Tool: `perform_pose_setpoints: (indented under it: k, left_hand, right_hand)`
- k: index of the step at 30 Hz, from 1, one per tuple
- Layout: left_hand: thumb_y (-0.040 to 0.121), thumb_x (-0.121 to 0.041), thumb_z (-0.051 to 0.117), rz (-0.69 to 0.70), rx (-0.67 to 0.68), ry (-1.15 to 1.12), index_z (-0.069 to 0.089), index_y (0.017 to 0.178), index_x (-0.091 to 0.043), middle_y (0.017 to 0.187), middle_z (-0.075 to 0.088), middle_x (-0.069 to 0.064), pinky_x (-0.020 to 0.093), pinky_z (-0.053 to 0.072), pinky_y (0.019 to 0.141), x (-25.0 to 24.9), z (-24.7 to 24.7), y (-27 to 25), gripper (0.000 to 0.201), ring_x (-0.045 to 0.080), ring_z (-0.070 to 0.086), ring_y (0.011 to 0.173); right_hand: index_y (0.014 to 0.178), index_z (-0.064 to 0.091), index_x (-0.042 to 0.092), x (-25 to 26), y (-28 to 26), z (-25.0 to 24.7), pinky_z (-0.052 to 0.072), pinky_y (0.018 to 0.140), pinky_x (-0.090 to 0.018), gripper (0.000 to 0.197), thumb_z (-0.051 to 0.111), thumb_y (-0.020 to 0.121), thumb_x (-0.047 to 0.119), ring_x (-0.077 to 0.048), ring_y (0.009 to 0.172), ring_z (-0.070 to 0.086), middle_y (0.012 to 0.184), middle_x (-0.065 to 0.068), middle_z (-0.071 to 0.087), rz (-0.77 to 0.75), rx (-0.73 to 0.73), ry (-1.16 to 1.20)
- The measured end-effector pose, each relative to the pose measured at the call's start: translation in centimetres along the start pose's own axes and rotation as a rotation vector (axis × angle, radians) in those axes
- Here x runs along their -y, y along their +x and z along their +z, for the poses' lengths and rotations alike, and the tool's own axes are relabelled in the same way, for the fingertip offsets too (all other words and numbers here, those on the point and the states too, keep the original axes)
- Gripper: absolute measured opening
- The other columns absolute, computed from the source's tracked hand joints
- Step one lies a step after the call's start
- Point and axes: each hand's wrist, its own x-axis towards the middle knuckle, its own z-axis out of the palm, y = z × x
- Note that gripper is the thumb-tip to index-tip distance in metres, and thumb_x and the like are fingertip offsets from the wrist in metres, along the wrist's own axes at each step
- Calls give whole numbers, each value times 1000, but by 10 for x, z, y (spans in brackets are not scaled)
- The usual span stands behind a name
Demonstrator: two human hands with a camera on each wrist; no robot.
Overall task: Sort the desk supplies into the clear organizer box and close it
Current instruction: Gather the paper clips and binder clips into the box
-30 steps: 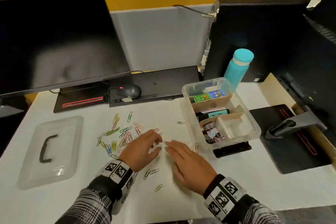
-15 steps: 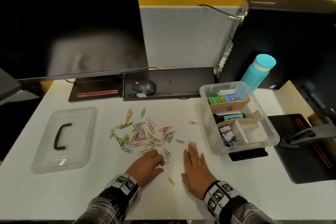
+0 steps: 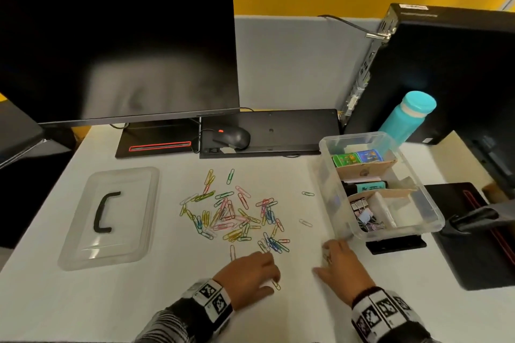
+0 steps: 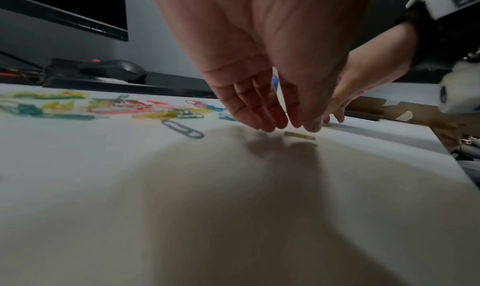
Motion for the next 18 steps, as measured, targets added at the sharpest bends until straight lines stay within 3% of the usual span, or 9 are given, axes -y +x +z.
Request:
perform_pose_setpoints:
  k: [5,10,13,15,18]
  left_hand:
    - [95,-28,49,-91,-83,66,58,111,-19,115,53,1,33,40,90,9,-5,9,20,20,48,106]
    - [94,-31,45,-193,-151,200,58,106,-21,113,55,0,36,34,90,38,-29,9,20,22,47,108]
    - [90,-30,47,-26,-179,211,61,101,-22,104,60,-2,34,46,79,41,-31,4,20,21,56,96]
    - [87,-25,56,143,-153,224,61,106,-25,104,63,-5,31,52,75,29,-25,-1,19,16,59,92]
    - [87,-28,60,356,-52,303,51,127,-29,128,59,-11,29,48,94,18,-8,-14,41,10,57,111]
  right_hand:
    - [119,48,15,38,12,20,42,84,-17,36,62,86,15,-11,93,48,109,4,40,-78,-46,104]
    - [109,54,13,92,46,28,44,81,-23,24,59,86,10,-17,93,54,109,-5,53,-128,-76,156]
    - [109,55,14,90,49,14,42,74,-18,24,57,85,8,-14,88,53,103,-1,52,-164,-79,167]
    - [106,54,17,70,44,1,36,64,-10,20,58,87,13,-11,84,52,99,2,51,-147,-60,105]
    - [95,46,23,29,25,-12,29,56,-10,24,67,83,24,-10,79,50,89,7,49,-28,70,-45]
